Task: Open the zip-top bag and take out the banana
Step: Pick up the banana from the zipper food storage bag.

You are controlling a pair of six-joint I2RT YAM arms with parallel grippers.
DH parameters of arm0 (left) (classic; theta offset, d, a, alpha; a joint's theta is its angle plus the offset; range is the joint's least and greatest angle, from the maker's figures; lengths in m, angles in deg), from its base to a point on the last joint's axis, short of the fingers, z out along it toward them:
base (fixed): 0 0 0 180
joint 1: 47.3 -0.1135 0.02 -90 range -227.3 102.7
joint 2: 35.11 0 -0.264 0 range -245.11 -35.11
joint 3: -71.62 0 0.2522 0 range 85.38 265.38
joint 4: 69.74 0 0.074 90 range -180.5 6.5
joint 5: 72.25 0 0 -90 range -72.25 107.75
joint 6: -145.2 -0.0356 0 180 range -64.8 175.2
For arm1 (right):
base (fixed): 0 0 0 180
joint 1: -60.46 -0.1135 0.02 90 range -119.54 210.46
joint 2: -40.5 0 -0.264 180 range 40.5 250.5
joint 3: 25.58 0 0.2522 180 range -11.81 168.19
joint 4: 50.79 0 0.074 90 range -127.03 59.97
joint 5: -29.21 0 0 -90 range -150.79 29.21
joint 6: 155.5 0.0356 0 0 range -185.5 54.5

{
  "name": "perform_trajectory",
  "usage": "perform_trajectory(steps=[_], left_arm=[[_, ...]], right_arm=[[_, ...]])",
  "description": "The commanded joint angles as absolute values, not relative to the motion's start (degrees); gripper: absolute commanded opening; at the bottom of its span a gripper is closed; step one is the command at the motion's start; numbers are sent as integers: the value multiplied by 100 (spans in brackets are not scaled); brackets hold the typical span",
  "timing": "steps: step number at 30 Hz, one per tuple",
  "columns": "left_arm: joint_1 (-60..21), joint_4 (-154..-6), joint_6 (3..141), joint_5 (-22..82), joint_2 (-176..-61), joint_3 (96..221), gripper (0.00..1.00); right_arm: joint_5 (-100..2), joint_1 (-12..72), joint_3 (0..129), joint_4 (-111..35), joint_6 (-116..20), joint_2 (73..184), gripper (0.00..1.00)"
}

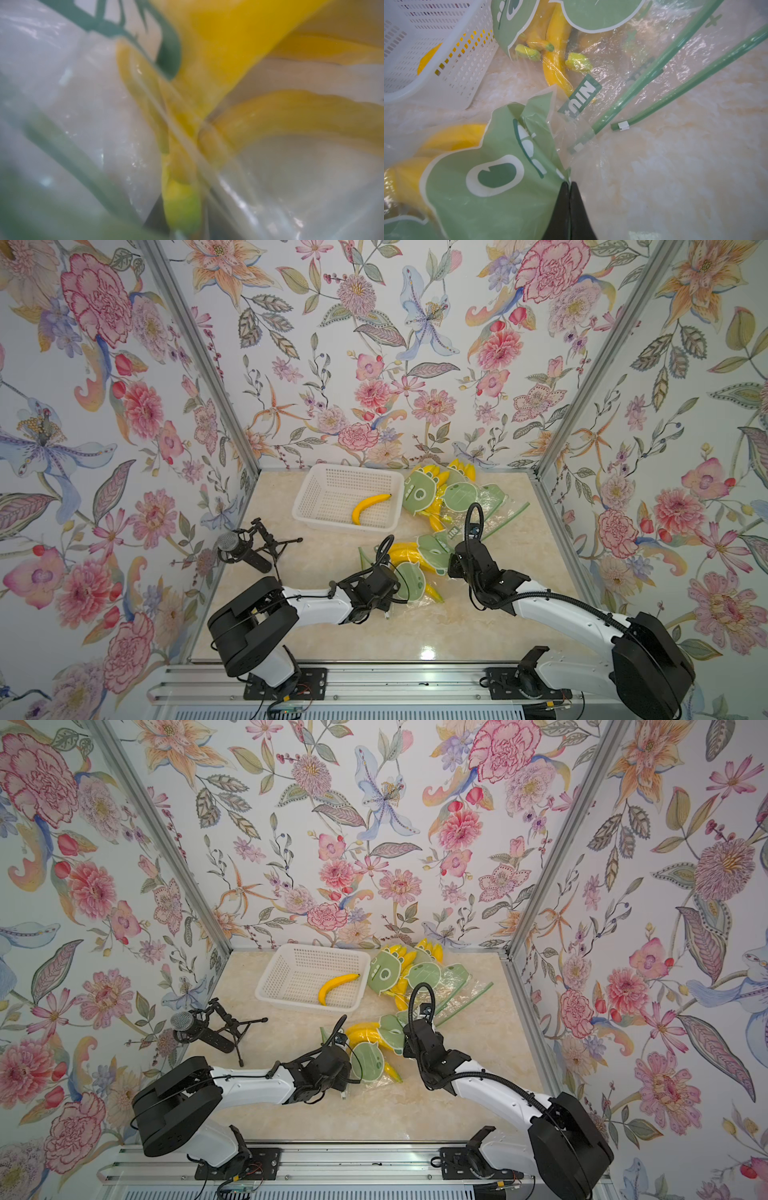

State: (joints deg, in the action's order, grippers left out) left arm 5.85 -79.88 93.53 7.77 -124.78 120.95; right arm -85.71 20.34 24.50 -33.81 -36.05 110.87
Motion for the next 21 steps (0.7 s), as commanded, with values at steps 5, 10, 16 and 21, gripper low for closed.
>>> perform_trajectory(steps=[5,10,16,21], left_arm=[[552,-8641,9648,90,-12071,11960,12],[545,-9052,9843,-288,-11606,11848,10],[493,-9312,9981,-452,-11195,11666,10],[439,-9113,9804,-193,-11085,11569,17]], right_arm=[[-8855,2125,2370,-3299,-3482,10923,0],[-8964,2144,2395,-3269,-3420,10949,0],[-9203,2161,2447,-3157,-3309,10932,0],[-9129,2153,2532,-3119,-3288,10990,0]])
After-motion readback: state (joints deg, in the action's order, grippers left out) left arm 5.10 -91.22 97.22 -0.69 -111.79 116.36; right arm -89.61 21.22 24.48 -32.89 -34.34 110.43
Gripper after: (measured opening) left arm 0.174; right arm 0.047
